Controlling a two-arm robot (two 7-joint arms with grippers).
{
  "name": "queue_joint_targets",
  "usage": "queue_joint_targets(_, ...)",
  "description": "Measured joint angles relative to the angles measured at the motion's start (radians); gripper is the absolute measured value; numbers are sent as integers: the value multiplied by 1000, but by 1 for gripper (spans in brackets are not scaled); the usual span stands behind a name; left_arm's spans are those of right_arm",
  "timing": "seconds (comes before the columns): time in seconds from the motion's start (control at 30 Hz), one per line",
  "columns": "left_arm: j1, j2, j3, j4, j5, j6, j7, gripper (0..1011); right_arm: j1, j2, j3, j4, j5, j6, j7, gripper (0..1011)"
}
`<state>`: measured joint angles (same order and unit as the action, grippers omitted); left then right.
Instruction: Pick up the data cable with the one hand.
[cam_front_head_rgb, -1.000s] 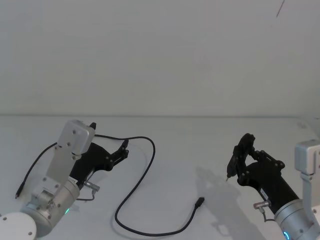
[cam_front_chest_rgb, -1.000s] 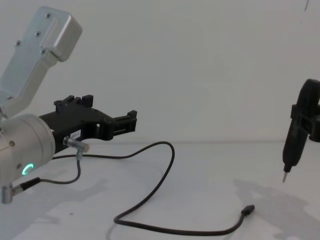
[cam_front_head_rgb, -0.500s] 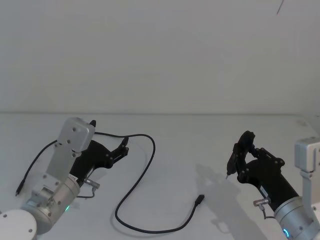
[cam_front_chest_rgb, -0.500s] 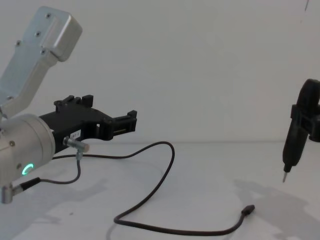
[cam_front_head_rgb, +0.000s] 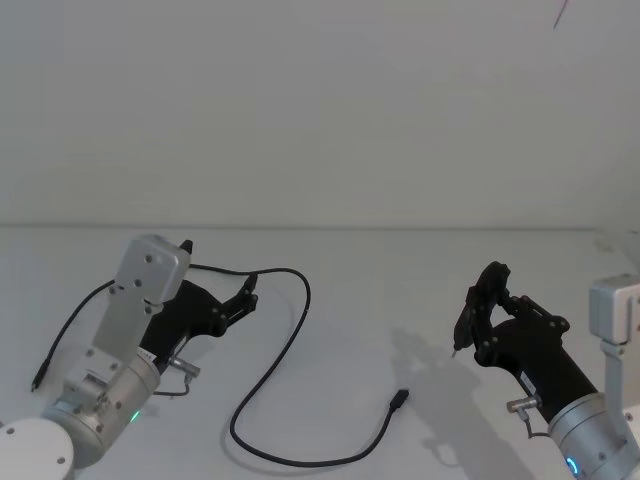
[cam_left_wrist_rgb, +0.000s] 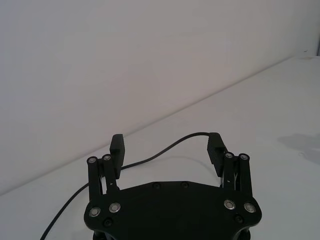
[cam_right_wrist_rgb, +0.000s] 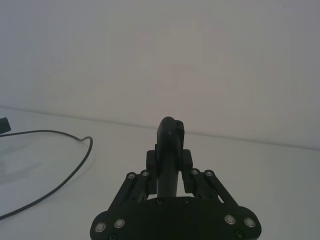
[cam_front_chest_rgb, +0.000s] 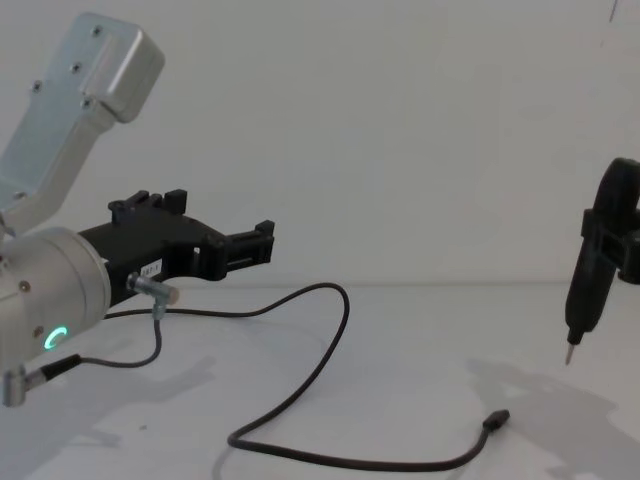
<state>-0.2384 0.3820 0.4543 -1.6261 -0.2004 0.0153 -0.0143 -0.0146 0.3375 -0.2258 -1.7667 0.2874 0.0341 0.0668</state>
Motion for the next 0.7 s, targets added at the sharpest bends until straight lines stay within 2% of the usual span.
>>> queue_joint_targets(0.33,-16,18,16,-13,-6,40,-60,1001,0,0,0,0,0,0,0,279)
queue_joint_targets(0.7,-43,78,41,-71,-39,150,-199,1001,0,0,0,0,0,0,0,279)
